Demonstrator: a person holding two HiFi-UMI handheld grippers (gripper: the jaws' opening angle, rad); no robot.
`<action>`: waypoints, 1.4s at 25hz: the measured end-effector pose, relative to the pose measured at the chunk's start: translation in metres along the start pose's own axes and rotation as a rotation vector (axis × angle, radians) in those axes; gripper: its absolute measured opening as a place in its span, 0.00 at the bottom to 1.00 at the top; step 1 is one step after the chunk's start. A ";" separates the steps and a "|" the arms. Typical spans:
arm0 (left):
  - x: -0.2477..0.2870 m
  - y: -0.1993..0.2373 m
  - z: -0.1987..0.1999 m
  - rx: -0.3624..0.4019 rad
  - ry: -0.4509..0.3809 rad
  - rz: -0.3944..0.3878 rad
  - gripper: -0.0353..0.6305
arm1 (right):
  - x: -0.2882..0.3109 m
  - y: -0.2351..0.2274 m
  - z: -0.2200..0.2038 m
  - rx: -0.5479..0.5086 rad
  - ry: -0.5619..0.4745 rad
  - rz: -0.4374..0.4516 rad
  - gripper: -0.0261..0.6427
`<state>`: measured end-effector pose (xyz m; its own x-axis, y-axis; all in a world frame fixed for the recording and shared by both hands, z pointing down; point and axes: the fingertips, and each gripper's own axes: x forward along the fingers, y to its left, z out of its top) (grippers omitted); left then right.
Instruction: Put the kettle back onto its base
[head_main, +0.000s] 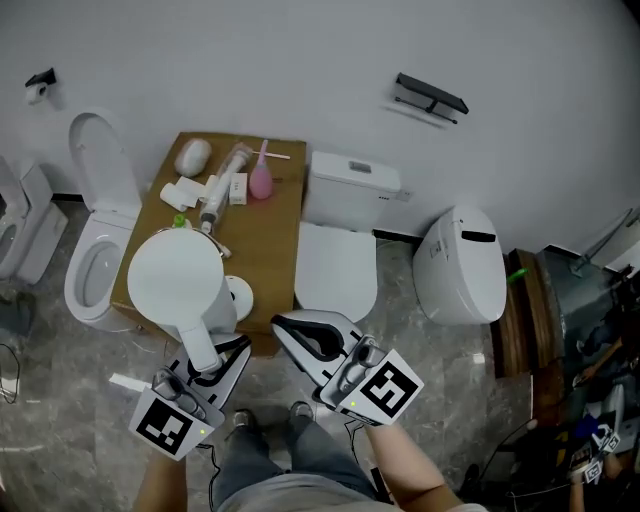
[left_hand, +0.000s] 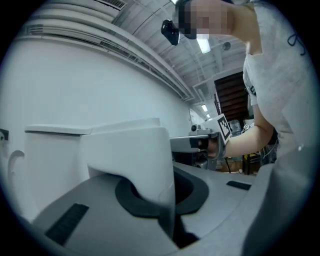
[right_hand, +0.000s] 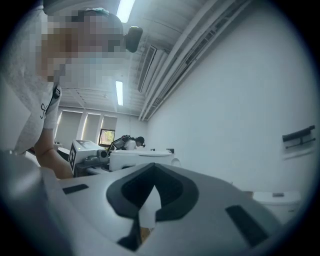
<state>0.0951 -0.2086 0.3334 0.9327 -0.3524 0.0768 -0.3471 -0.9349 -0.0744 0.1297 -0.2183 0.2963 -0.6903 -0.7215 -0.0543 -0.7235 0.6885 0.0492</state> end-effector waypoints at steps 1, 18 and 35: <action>0.007 0.001 -0.002 -0.009 0.000 0.019 0.08 | -0.002 -0.007 -0.001 0.002 0.003 0.020 0.05; 0.091 0.029 -0.100 -0.016 0.016 0.176 0.08 | -0.014 -0.054 -0.068 -0.008 0.025 0.210 0.05; 0.134 0.072 -0.178 -0.032 -0.034 0.219 0.07 | -0.007 -0.073 -0.131 0.003 0.090 0.230 0.05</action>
<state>0.1775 -0.3308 0.5151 0.8374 -0.5459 0.0284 -0.5440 -0.8374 -0.0536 0.1873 -0.2734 0.4239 -0.8341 -0.5496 0.0473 -0.5478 0.8353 0.0467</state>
